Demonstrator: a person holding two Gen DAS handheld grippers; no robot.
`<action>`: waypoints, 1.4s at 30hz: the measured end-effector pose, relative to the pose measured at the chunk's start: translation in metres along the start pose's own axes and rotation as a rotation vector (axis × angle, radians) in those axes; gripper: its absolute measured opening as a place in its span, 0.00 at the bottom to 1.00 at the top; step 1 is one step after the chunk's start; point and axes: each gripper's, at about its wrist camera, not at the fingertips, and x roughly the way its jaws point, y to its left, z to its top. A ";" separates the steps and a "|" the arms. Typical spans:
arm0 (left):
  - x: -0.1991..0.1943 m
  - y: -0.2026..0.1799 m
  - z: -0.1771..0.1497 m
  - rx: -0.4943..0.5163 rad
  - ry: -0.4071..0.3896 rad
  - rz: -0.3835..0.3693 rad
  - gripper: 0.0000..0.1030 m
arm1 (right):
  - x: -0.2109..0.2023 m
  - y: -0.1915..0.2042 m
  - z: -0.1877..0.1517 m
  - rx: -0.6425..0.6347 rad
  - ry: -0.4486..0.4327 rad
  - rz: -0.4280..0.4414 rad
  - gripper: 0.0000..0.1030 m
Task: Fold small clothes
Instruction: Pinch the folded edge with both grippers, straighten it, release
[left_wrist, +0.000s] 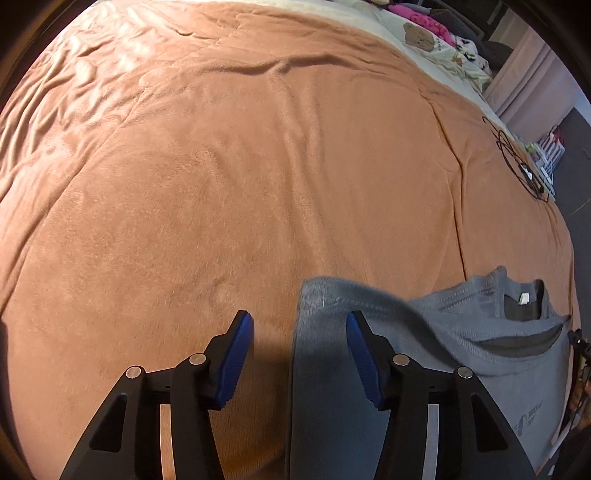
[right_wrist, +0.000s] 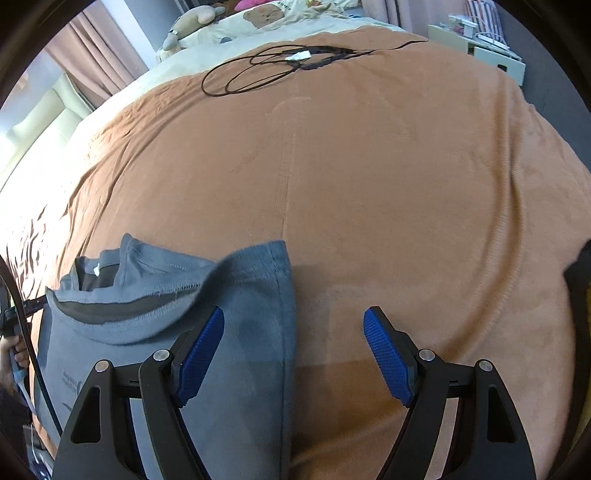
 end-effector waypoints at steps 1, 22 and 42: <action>0.001 0.000 0.002 -0.002 -0.004 -0.007 0.51 | 0.003 -0.001 0.002 0.004 0.007 0.007 0.60; -0.060 -0.012 0.009 0.047 -0.161 -0.004 0.07 | -0.042 0.024 -0.004 -0.039 -0.136 -0.032 0.02; -0.030 -0.029 0.055 0.067 -0.173 0.098 0.06 | -0.014 0.027 0.024 -0.036 -0.143 -0.068 0.01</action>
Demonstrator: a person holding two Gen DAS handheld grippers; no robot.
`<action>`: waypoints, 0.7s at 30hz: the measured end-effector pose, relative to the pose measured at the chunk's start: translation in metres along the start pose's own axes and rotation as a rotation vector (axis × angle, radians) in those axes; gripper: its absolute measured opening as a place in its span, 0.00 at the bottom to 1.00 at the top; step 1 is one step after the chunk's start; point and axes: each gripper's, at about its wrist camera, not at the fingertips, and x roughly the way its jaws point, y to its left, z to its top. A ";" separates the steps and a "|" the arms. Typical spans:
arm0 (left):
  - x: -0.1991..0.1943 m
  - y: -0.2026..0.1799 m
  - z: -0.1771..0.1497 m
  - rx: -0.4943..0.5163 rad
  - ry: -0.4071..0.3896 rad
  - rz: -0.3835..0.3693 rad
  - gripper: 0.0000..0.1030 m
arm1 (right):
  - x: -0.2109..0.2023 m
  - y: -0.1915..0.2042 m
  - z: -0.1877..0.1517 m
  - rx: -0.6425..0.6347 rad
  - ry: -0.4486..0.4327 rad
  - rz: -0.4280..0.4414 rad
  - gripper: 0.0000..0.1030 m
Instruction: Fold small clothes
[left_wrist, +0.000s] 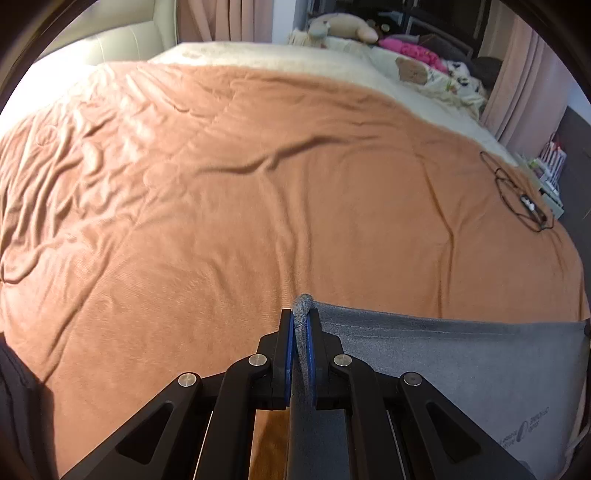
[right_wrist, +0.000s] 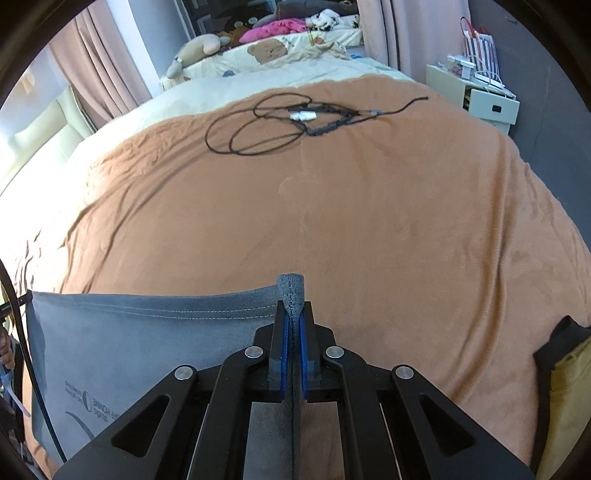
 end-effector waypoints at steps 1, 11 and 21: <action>0.008 0.000 0.000 0.002 0.010 0.009 0.06 | 0.006 0.000 0.001 0.001 0.005 -0.002 0.01; 0.040 0.006 -0.010 -0.001 0.080 0.066 0.36 | 0.037 -0.003 0.004 -0.009 0.066 -0.056 0.61; -0.011 0.011 -0.037 0.030 0.056 0.034 0.46 | -0.011 0.002 -0.013 -0.061 0.041 -0.055 0.70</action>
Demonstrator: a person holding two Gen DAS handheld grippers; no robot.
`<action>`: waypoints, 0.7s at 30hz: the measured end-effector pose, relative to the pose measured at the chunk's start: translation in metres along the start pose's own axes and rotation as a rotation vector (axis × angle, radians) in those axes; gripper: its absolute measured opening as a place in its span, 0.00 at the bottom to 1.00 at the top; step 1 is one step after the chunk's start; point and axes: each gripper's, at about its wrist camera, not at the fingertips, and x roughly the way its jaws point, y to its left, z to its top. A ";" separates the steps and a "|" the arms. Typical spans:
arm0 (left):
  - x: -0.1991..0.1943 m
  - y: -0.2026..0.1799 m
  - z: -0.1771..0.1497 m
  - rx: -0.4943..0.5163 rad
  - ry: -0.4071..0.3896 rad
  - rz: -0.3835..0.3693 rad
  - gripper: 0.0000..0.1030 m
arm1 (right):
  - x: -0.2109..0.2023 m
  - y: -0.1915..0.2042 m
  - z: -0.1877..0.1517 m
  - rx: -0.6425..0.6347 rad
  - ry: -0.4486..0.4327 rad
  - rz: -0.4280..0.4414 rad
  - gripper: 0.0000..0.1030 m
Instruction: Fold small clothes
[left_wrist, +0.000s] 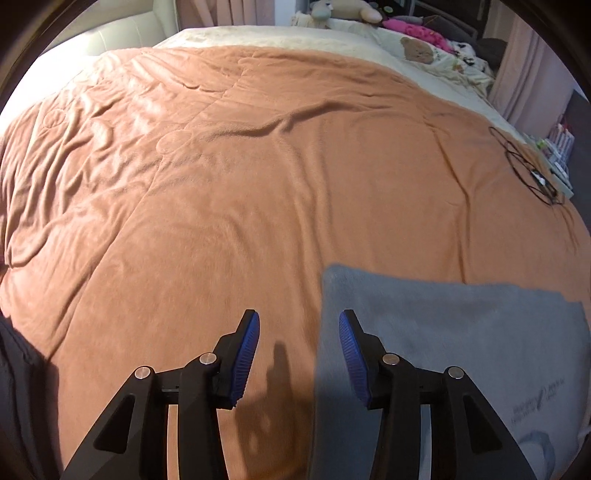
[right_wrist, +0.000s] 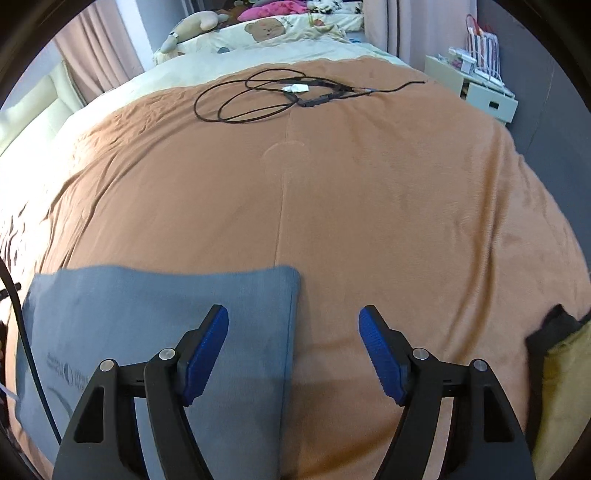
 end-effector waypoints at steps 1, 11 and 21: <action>-0.006 -0.002 -0.006 0.005 -0.002 -0.009 0.46 | -0.006 0.001 -0.005 -0.004 -0.001 0.006 0.70; -0.048 -0.017 -0.059 0.032 -0.015 -0.058 0.46 | -0.059 0.010 -0.046 -0.040 -0.019 0.054 0.70; -0.071 -0.031 -0.113 0.071 -0.009 -0.088 0.46 | -0.099 0.022 -0.093 -0.052 -0.036 0.092 0.70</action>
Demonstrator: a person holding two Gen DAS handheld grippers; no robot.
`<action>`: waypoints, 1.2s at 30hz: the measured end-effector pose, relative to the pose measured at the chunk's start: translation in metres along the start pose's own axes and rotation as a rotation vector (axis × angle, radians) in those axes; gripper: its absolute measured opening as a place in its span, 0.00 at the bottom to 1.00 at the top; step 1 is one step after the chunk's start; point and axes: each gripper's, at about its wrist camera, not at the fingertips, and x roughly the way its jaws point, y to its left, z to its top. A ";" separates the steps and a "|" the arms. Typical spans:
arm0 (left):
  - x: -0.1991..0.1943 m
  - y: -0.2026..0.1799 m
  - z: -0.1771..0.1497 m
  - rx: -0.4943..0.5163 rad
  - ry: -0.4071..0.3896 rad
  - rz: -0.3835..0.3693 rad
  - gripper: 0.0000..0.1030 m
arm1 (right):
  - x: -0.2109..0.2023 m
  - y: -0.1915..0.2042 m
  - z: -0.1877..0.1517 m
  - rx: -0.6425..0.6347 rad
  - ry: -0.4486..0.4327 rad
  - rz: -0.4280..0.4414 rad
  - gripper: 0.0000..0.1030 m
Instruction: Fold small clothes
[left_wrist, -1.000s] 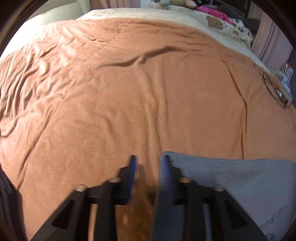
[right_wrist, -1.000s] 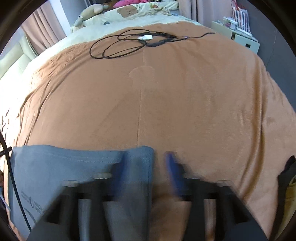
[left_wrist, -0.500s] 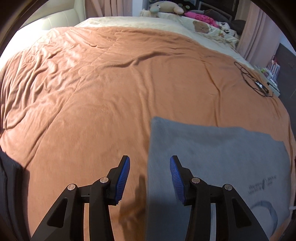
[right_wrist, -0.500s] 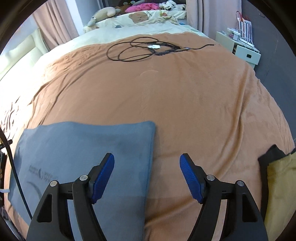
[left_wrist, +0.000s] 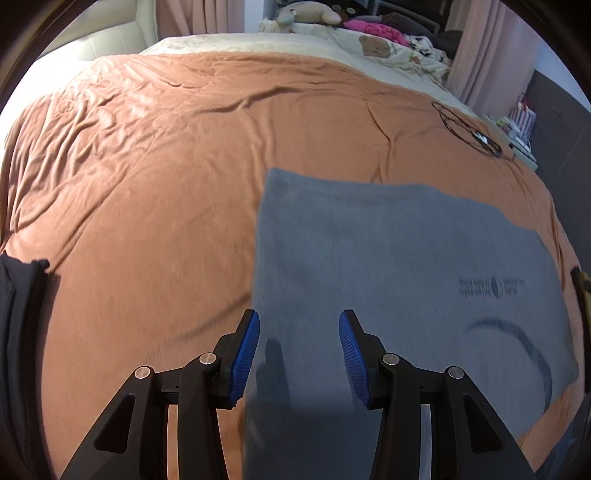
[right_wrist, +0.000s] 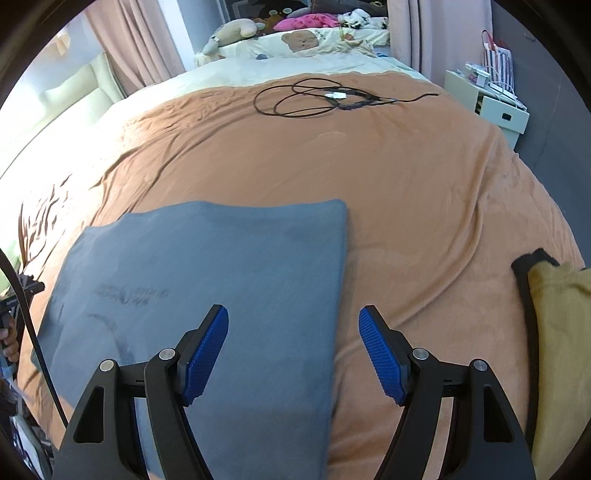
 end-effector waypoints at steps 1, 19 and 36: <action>-0.001 -0.002 -0.006 0.007 0.003 0.000 0.46 | -0.002 0.003 -0.004 -0.005 0.001 0.000 0.70; -0.011 -0.021 -0.093 0.077 0.040 -0.036 0.46 | -0.014 0.034 -0.080 -0.055 0.064 0.045 0.70; -0.024 0.001 -0.129 0.089 0.042 0.032 0.46 | -0.024 0.030 -0.138 -0.048 0.123 -0.105 0.70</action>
